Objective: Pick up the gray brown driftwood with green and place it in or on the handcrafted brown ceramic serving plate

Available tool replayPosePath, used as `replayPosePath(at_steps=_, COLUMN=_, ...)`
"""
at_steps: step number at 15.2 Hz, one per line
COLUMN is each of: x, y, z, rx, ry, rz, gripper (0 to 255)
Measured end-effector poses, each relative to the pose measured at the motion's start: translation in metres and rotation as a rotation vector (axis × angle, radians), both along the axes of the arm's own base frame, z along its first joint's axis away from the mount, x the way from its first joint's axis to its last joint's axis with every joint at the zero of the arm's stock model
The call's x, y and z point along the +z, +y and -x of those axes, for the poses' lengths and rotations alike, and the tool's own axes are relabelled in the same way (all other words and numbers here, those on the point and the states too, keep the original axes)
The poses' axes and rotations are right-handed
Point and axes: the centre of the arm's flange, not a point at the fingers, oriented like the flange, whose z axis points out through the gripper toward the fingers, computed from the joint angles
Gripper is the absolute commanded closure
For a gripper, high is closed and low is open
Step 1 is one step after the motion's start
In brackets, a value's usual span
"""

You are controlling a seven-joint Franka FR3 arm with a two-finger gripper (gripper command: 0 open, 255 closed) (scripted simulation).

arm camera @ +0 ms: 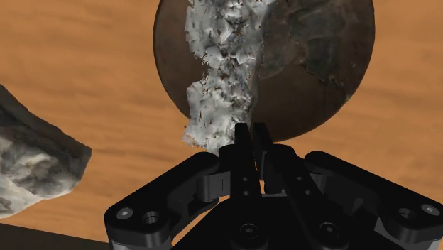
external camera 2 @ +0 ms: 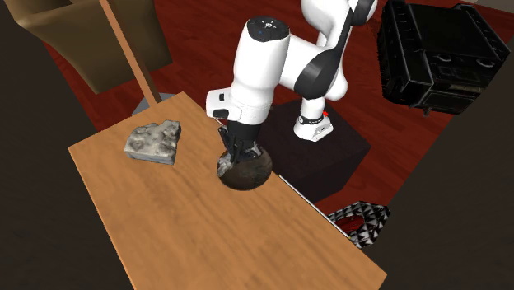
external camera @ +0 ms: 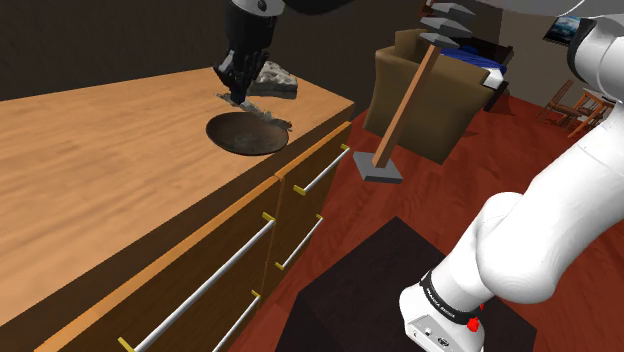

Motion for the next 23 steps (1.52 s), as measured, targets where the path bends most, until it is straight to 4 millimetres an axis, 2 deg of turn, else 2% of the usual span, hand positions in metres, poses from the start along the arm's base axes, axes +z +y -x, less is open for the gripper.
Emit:
replayPosePath(at_steps=6, x=-0.031, y=-0.001, z=-0.001, rx=0.000, ry=-0.001, rz=0.000, gripper=255)
replayPosePath(at_steps=12, x=-0.034, y=0.001, z=0.000, rx=0.001, ry=-0.005, rz=-0.002, gripper=255)
replayPosePath(at_steps=13, x=-0.034, y=0.001, z=0.000, rx=0.001, ry=-0.005, rz=-0.002, gripper=0)
replayPosePath(at_steps=19, x=-0.036, y=0.001, z=-0.001, rx=0.000, ry=-0.001, rz=0.000, gripper=0)
replayPosePath(at_steps=23, x=0.001, y=0.003, z=0.008, rx=0.000, ry=-0.002, rz=-0.001, gripper=0)
